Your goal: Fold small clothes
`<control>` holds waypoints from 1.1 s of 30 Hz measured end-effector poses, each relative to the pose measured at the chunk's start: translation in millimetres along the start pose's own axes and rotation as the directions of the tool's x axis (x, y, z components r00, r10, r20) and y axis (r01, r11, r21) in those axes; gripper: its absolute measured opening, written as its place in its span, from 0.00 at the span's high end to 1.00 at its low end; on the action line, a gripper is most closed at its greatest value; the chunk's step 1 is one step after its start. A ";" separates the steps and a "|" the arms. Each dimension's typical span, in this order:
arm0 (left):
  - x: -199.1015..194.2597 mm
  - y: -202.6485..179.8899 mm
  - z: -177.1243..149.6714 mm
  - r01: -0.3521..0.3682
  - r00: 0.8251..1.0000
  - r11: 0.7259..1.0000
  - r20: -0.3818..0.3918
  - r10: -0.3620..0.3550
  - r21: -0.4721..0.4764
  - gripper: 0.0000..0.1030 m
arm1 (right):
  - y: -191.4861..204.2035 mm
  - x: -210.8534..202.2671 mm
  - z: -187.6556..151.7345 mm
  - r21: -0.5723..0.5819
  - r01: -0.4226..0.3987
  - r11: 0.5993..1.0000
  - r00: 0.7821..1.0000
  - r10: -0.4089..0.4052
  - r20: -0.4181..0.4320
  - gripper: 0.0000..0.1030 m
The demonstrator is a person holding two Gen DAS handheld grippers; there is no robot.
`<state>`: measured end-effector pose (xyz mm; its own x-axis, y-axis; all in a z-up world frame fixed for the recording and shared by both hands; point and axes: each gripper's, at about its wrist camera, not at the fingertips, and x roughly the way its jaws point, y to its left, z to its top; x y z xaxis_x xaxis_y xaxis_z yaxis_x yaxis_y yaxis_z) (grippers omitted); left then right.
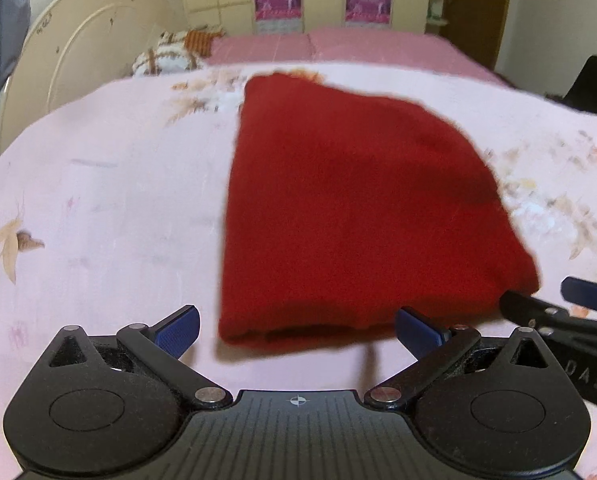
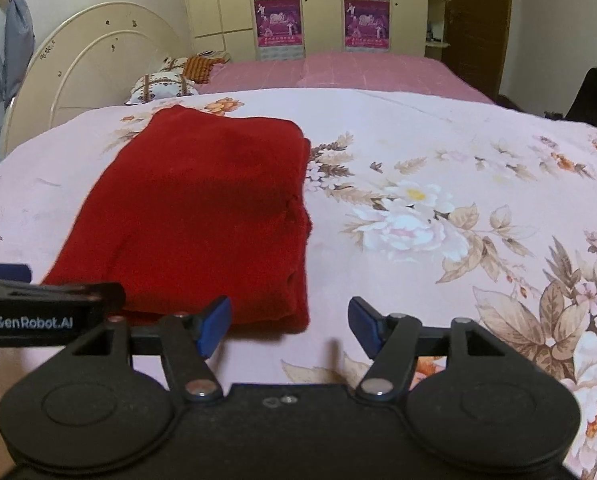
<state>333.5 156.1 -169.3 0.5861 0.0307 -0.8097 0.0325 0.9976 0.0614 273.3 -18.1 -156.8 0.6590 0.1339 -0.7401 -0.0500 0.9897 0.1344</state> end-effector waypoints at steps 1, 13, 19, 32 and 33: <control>4.9 -0.3 -2.1 -0.008 1.000 1.000 -0.016 0.008 -0.005 0.00 | 0.3 5.1 -0.9 -0.002 0.003 1.000 1.000 -0.003 -0.019 0.38; -51.6 -1.3 -11.5 0.011 0.998 0.997 0.069 -0.006 -0.072 0.00 | -9.1 -32.4 -4.4 0.002 -0.069 0.998 0.997 0.069 0.023 0.35; -96.3 -7.4 -26.3 0.018 0.992 0.999 0.123 -0.012 -0.049 0.00 | -14.9 -73.0 -15.4 -0.035 -0.115 0.993 0.992 0.117 0.048 0.35; -217.9 -14.8 -71.9 0.039 0.971 0.999 0.237 -0.038 0.001 0.00 | -10.6 -198.3 -46.0 -0.225 -0.164 0.961 0.964 0.204 0.169 0.25; -225.4 -13.0 -74.7 0.042 0.970 0.999 0.242 -0.039 -0.007 0.00 | -11.1 -206.9 -48.8 -0.224 -0.162 0.961 0.961 0.205 0.183 0.25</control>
<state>140.5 140.9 -31.2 0.7626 -0.0239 -0.6465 0.0513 0.9984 0.0236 100.9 -54.3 -37.4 0.7610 0.3219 -0.5632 -0.3230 0.9409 0.1014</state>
